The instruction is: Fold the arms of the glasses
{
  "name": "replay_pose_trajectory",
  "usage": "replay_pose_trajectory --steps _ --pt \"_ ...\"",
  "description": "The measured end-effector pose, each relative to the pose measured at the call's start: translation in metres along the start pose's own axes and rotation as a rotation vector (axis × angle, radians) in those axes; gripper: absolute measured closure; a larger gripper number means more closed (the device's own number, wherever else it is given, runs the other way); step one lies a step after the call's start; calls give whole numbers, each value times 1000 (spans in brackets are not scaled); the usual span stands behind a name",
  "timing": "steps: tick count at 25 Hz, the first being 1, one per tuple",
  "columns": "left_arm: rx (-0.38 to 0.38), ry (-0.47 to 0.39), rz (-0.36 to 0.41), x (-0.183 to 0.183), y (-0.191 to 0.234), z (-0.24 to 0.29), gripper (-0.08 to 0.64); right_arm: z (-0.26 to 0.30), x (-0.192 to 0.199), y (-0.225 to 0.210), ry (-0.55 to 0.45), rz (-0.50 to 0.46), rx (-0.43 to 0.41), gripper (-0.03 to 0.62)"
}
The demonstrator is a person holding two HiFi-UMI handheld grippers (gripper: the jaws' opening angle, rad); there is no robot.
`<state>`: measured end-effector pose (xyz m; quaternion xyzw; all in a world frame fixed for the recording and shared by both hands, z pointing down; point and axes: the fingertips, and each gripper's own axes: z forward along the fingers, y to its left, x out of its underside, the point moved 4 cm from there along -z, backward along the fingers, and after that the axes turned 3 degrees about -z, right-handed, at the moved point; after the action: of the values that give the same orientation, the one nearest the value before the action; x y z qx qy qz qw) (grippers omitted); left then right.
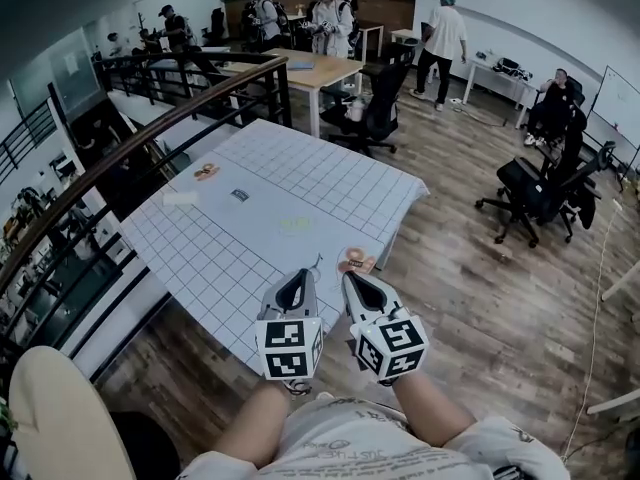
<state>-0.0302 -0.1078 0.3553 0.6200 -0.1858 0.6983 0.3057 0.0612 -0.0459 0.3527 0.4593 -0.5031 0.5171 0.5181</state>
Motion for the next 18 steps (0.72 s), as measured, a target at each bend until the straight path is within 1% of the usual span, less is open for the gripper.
replay_pose_trajectory --steps 4,7,9,14,18 --pt "-3 2 -6 4 4 24 548 19 8 -18 19 0 -9 577" --pt "-28 8 -10 3 -9 32 548 16 7 -34 30 7 -31 577" --pt "-47 13 -17 2 -9 33 548 19 6 -36 38 5 -51 577" --pt "-75 45 -43 12 18 34 548 46 11 -24 67 -14 -85 577" --pt "-116 58 -50 19 38 35 548 61 18 -25 70 -2 -98 577"
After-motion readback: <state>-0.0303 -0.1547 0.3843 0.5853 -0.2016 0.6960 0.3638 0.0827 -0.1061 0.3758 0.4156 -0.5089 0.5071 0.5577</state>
